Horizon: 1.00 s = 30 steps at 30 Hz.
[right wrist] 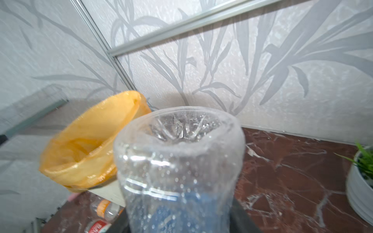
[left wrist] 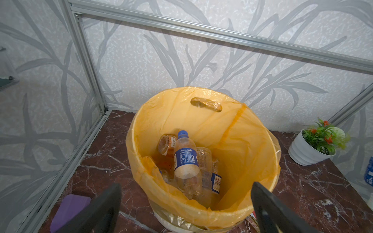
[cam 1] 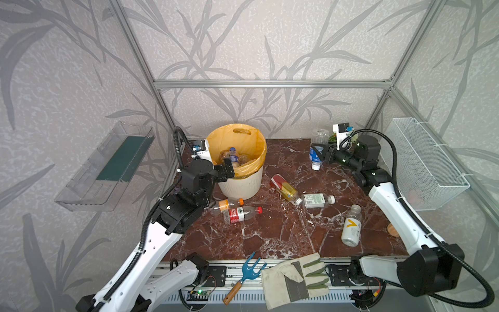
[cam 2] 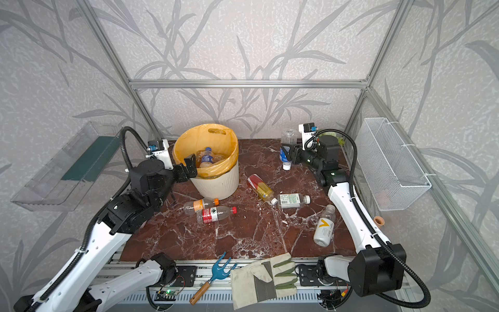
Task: Throw the plastic bottles in the bin
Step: 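Lift the blue-labelled bottle over the bin with the right gripper while left draws back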
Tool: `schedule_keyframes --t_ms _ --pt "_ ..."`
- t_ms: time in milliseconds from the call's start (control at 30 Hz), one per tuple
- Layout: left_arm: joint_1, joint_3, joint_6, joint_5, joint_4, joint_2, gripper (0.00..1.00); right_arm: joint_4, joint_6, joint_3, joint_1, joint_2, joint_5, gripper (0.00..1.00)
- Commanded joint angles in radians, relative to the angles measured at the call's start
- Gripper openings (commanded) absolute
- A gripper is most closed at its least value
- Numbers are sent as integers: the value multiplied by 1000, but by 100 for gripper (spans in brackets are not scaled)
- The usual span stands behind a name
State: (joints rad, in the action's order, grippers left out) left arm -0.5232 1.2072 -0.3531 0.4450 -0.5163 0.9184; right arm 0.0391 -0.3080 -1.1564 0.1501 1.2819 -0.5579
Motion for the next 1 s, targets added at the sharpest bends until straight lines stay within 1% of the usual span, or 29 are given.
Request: schedule_keyframes --t_ms 0,67,167,233,300,333,367,400,433,500,533,600,700,800,900,967 --pt "30 26 -63 -5 -49 -16 99 236 -240 -57 31 30 -115 56" --pt "47 27 -81 -12 -69 -20 99 235 -253 -95 82 58 -95 56" --pt "66 27 -96 -20 -90 -29 99 239 -251 -169 189 103 -45 57" --pt "77 29 -96 -21 -101 -33 99 226 -241 -243 272 161 -28 57" --pt "92 29 -94 -33 -106 -32 99 138 -187 -391 374 256 -20 59" --pt "99 31 -94 -42 -107 -30 99 85 -158 -466 414 308 -30 62" --pt "107 33 -94 -55 -108 -23 99 -11 -107 -570 444 364 -36 65" --pt "116 43 -97 -73 -113 -17 99 -99 -78 -654 455 410 -26 69" --pt "122 51 -97 -90 -123 -9 100 -146 -71 -695 454 443 -8 71" --pt "132 80 -75 -117 -151 1 99 -243 -33 -742 446 476 19 83" --pt "137 97 -63 -121 -168 3 99 -296 -4 -764 447 480 46 87" --pt "148 128 -43 -134 -196 12 99 -366 28 -814 445 484 67 99" --pt "154 151 -49 -165 -221 19 99 -397 57 -852 433 450 121 99" --pt "154 126 -63 -178 -204 -5 99 -324 37 -809 403 372 141 99" --pt "155 123 -68 -181 -207 -9 99 -424 70 -855 389 363 176 99" --pt "155 122 -69 -183 -214 -11 99 -422 80 -805 371 326 195 99"
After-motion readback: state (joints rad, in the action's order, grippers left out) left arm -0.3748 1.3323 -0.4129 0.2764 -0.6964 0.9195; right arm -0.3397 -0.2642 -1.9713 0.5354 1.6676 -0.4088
